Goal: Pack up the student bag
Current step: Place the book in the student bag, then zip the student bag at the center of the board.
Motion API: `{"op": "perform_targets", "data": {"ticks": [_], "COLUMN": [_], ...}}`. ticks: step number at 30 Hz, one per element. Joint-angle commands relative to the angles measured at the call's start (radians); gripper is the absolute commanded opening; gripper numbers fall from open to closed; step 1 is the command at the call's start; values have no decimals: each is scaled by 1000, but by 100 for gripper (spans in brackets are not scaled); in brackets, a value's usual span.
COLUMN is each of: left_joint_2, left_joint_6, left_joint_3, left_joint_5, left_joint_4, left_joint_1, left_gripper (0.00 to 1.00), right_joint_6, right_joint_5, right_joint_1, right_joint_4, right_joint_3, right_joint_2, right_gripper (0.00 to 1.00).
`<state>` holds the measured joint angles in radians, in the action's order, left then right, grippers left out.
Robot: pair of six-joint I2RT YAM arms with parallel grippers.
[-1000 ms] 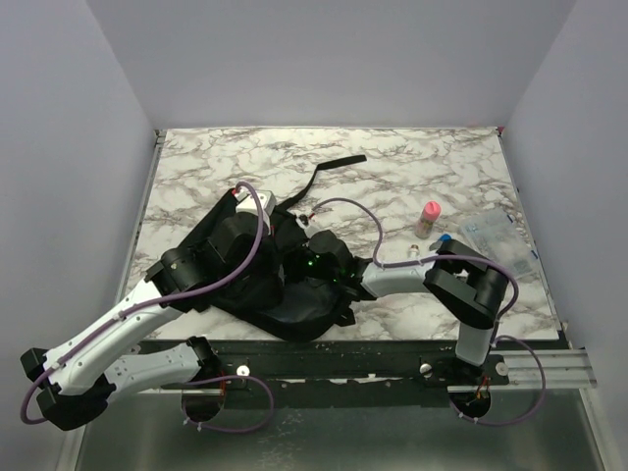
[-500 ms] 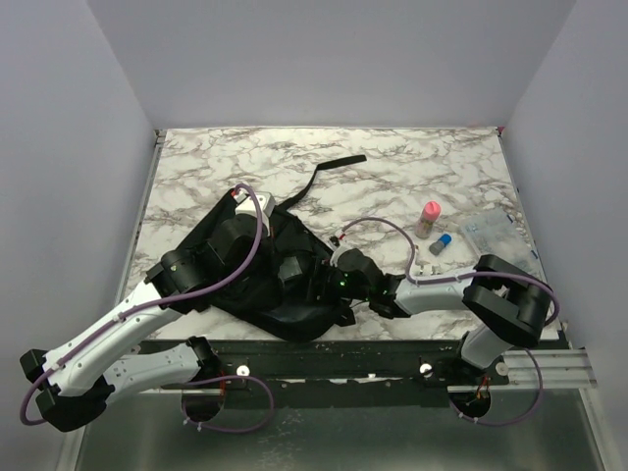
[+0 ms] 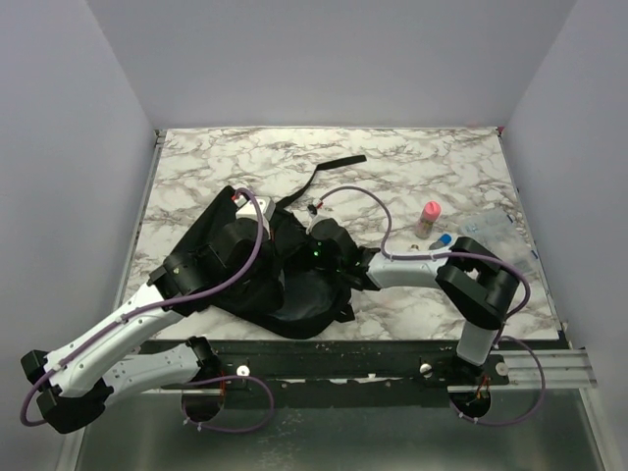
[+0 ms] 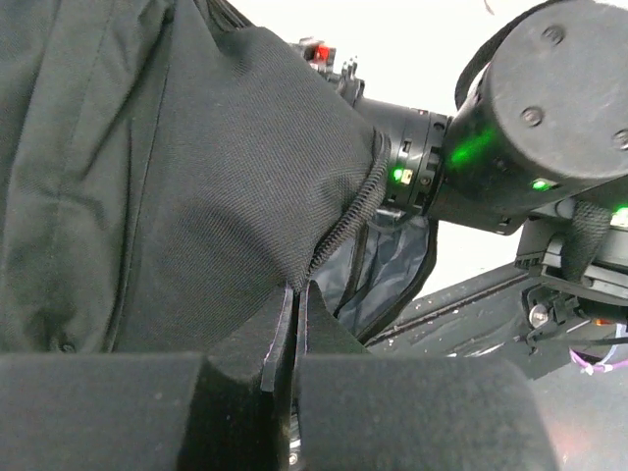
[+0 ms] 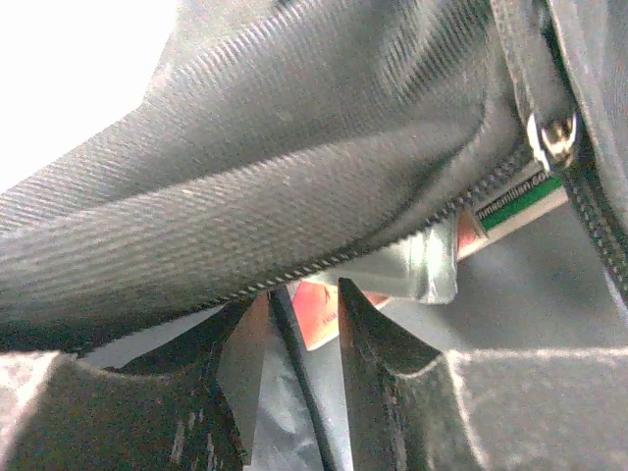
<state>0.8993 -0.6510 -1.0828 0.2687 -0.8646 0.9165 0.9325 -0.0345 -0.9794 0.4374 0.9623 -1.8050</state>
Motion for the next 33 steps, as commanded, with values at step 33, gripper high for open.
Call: {"op": "perform_targets", "data": {"ticks": [33], "left_joint_2": [83], "left_joint_6": [-183], "left_joint_3": [287], "left_joint_5": [-262], "left_joint_4": [-59], "left_joint_1": [-36], "left_gripper": [0], "right_joint_6": [-300], "right_joint_5": [-216], "right_joint_1": [289], "right_joint_4": [-641], "right_joint_3": [196], "right_joint_2": [169], "right_gripper": [48]}}
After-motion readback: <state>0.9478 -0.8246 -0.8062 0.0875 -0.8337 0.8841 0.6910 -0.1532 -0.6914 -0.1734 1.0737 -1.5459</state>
